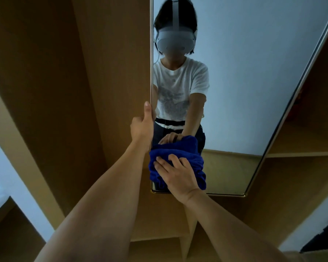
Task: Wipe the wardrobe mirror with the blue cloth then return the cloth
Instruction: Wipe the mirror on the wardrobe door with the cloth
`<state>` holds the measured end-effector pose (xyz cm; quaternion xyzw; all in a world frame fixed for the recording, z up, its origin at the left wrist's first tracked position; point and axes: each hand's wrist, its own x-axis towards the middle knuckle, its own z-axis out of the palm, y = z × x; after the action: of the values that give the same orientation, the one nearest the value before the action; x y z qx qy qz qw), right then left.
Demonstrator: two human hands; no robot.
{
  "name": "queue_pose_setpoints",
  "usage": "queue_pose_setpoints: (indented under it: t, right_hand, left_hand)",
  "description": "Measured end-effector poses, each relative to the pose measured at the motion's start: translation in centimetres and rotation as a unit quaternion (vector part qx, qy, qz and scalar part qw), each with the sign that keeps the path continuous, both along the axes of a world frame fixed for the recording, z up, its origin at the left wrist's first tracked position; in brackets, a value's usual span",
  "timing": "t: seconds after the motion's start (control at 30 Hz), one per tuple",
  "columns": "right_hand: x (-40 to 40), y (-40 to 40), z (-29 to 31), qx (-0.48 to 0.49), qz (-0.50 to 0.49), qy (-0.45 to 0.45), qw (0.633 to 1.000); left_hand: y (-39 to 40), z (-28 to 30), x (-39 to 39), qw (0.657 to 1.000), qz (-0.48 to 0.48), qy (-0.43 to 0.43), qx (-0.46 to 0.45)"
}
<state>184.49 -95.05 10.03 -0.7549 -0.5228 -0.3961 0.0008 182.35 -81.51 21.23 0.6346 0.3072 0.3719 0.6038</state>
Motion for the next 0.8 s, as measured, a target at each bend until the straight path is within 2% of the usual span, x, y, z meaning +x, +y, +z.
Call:
queue_pose_setpoints:
  t: [0.37, 0.8]
  right_hand:
    - [0.0, -0.6, -3.2, -0.040, 0.016, 0.023, 0.999]
    - [-0.3, -0.3, -8.1, -0.094, 0.009, 0.097, 0.991]
  left_hand:
    - [0.0, -0.2, 0.0, 0.998, -0.002, 0.003, 0.055]
    - [0.7, -0.8, 0.5, 0.999, 0.006, -0.030, 0.024]
